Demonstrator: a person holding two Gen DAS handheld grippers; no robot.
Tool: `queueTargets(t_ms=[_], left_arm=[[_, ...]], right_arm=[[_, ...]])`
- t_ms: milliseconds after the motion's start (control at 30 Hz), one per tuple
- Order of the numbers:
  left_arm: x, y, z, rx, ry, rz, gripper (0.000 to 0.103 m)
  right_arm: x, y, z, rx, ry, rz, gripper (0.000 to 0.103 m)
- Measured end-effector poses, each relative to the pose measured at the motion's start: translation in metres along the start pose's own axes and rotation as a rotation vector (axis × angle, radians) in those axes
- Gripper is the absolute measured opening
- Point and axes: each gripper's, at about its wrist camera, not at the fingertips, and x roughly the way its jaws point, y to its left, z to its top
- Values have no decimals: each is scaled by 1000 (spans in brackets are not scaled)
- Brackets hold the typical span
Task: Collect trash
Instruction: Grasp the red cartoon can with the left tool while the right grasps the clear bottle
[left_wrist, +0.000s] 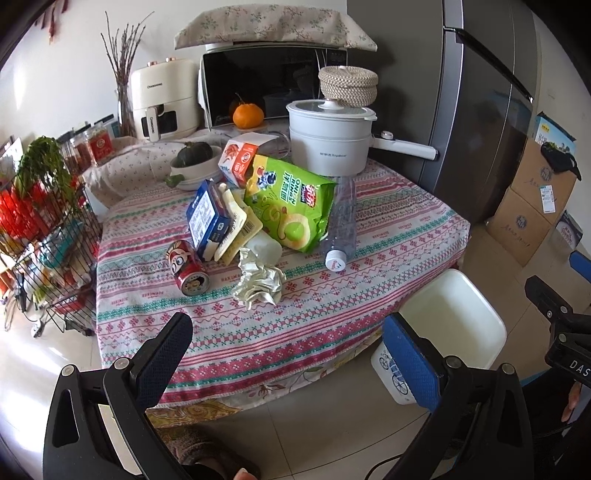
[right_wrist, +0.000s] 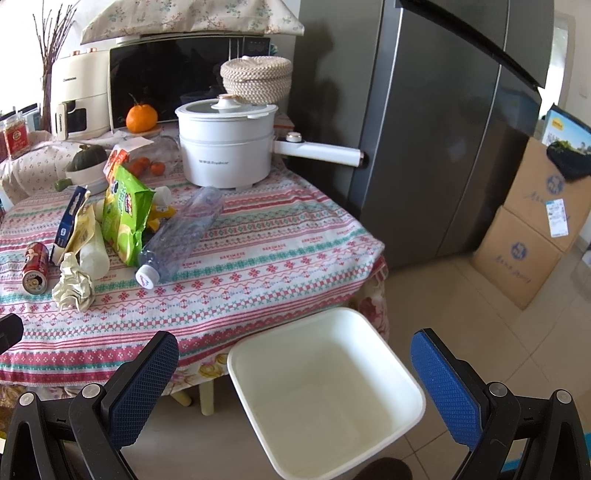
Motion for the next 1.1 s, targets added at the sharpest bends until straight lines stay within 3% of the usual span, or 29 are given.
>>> queueTargets(t_ms=[167, 367, 533, 700, 833, 933, 1100], left_arm=[[20, 30, 29, -40, 48, -33, 103], [63, 75, 64, -102, 116, -24, 103], [114, 106, 83, -154, 141, -4, 95], [163, 134, 84, -220, 235, 40, 83], [197, 153, 77, -272, 331, 76, 81], [222, 162, 71, -283, 388, 123, 76], [247, 176, 62, -351, 446, 116, 69]], right_arm=[[3, 10, 22, -100, -10, 16, 103], [30, 19, 60, -101, 111, 230, 103], [66, 32, 93, -85, 197, 321, 103], [114, 50, 112, -73, 308, 412, 103], [148, 56, 105, -55, 356, 433, 103], [175, 56, 96, -39, 450, 447, 103], [210, 61, 97, -23, 519, 453, 103]])
